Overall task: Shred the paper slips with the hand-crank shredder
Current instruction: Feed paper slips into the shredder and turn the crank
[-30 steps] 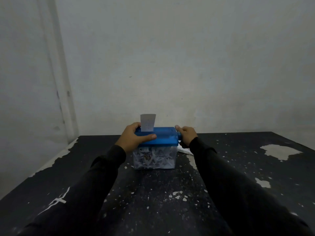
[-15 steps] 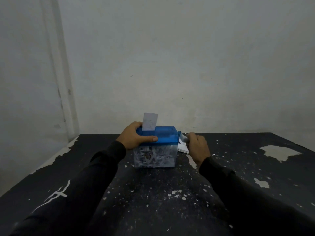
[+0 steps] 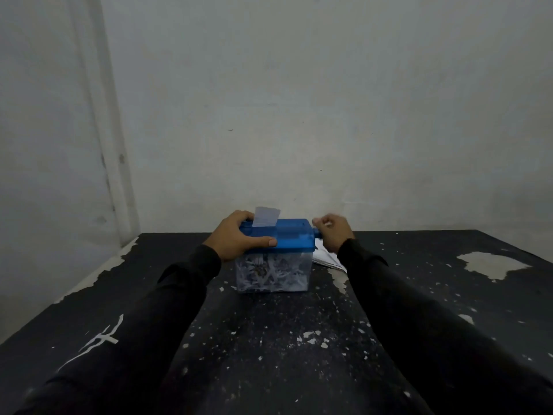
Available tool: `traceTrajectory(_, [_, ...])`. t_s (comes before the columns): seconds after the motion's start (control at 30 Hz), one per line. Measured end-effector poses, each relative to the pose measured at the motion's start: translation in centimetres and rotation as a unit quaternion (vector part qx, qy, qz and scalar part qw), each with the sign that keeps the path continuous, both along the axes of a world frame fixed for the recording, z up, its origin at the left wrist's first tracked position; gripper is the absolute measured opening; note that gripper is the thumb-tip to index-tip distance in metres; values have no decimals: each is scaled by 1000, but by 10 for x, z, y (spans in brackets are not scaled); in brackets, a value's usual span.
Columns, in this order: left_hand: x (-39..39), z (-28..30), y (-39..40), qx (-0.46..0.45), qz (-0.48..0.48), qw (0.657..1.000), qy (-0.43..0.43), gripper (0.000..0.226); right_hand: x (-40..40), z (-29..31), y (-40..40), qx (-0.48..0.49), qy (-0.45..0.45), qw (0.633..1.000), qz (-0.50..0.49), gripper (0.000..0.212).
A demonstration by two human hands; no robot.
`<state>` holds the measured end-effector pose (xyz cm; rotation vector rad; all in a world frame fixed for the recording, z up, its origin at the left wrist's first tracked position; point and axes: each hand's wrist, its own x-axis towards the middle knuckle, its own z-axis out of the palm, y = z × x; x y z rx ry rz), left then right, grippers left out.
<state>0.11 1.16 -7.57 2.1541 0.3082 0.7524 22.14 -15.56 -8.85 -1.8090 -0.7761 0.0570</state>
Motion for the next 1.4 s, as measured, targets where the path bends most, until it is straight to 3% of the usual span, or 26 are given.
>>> traceTrajectory(0.17, [0,1,-1,1,4,1000,-4,64,-21,-52,-26,-47,-1,999,2,40])
traceTrajectory(0.3, [0,2,-1,4,4,1000,-5,77,-49,-57,-46,44,-38,998,-19,49])
traceTrajectory(0.4, [0,2,1,14,6,1000,-1,86,-64,-42,-58,147,-39,988,23,37])
traceTrajectory(0.53, [1,0,4,24,13,1000,0,90,-63,-8,-58,176,-29,979,97,31])
traceTrajectory(0.73, [1,-2,5,20,11,1000,-3,99,-20,27,-18,100,-61,991,72,49])
traceTrajectory(0.87, [0,-2,4,18,5,1000,-7,94,1,17,4,70,-17,997,-5,28])
traceTrajectory(1.0, [0,-2,2,14,-1,1000,-11,92,-5,-1,-3,-4,-34,999,-27,34])
traceTrajectory(1.13, [0,-4,2,-3,5,1000,-20,89,-16,-32,-27,-88,-34,996,-5,41])
traceTrajectory(1.4, [1,-4,3,-9,4,1000,-15,90,-29,-30,-65,-30,55,989,130,45])
